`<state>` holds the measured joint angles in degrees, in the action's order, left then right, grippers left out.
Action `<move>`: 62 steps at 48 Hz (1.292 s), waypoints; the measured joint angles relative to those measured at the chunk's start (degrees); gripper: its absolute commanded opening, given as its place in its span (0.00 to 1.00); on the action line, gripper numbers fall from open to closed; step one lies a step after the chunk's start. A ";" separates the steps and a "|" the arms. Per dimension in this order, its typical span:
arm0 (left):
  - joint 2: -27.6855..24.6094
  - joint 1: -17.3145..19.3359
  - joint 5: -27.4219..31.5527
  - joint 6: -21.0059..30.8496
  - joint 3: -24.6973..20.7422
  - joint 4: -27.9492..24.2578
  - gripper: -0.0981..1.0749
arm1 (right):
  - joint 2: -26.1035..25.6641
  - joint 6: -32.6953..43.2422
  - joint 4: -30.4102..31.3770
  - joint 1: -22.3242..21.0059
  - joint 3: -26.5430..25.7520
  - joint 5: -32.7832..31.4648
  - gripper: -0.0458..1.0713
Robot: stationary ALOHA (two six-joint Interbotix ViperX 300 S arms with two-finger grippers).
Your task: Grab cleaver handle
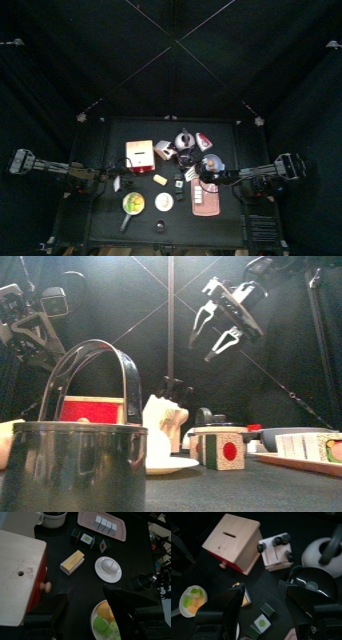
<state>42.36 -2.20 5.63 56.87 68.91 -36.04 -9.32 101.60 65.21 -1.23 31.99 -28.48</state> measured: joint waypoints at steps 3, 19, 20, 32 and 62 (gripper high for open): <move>-0.09 0.00 0.00 0.00 0.00 0.00 0.83 | 2.11 -0.18 1.23 -1.67 -1.23 1.93 0.84; 0.00 0.00 0.00 0.00 0.26 0.09 0.83 | 8.35 -0.26 5.01 -3.69 -5.89 3.16 0.84; 0.00 0.00 0.00 0.00 0.18 0.00 0.83 | 8.35 -0.26 5.10 -3.87 -5.89 3.16 0.84; 0.00 0.00 0.00 0.00 0.18 0.00 0.83 | 9.84 -0.26 5.45 -5.71 -5.89 3.08 0.84; 0.00 0.00 0.00 0.00 0.26 0.00 0.83 | 13.89 -0.26 6.15 -7.12 -8.96 2.99 0.69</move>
<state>42.36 -2.20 5.63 56.87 69.17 -36.04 4.57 101.34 71.37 -8.35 23.03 -25.49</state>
